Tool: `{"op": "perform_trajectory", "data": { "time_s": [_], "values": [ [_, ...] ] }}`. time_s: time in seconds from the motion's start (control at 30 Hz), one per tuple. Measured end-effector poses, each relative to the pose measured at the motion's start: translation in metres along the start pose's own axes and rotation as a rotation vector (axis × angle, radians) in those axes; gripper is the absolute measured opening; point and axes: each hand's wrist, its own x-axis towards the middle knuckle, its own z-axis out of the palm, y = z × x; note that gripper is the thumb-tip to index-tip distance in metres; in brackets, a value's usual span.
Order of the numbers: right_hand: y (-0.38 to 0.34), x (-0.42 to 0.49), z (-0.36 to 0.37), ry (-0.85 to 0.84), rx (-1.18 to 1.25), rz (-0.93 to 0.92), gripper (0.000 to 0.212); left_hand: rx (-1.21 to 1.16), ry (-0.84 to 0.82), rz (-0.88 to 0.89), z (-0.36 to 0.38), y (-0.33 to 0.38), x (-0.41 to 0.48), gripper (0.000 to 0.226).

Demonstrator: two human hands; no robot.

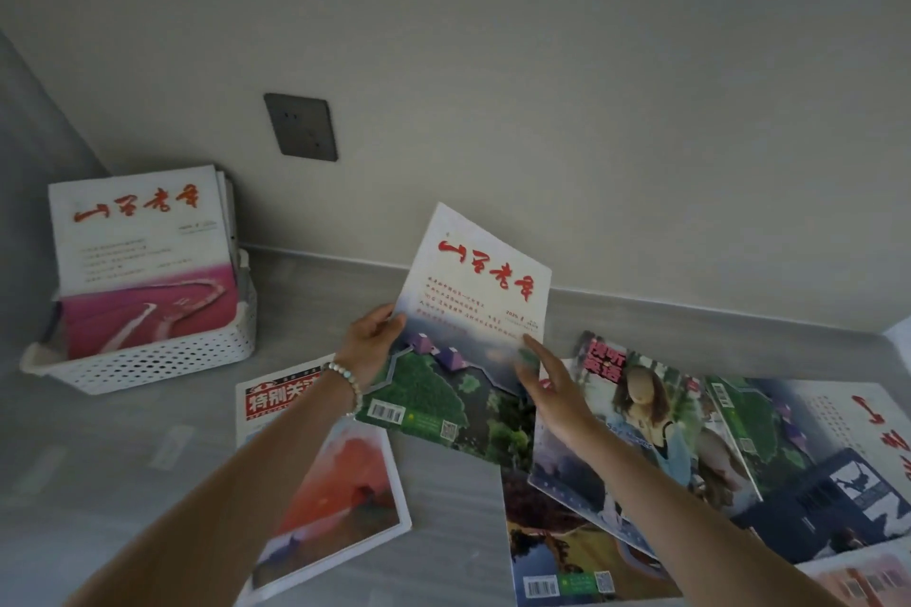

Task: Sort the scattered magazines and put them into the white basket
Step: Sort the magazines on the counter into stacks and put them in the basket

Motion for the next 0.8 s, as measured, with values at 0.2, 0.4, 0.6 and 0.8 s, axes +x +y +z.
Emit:
{"op": "perform_trajectory", "data": {
  "time_s": [0.2,0.4,0.6,0.8],
  "values": [
    [-0.088,0.022,0.064,-0.047,0.384,0.009,0.043,-0.101,0.124,0.007,-0.101,0.015,-0.006,0.03],
    [-0.162,0.038,0.14,-0.151,0.479,0.001,0.049,-0.163,0.23,0.004,-0.216,0.017,-0.01,0.033],
    [-0.232,0.058,0.22,-0.176,0.516,-0.084,0.065,-0.182,0.262,0.061,-0.316,0.026,-0.004,0.036],
    [-0.286,0.094,0.286,-0.106,0.428,-0.123,0.039,-0.211,0.279,0.02,-0.393,0.025,0.018,0.031]
  ]
}}
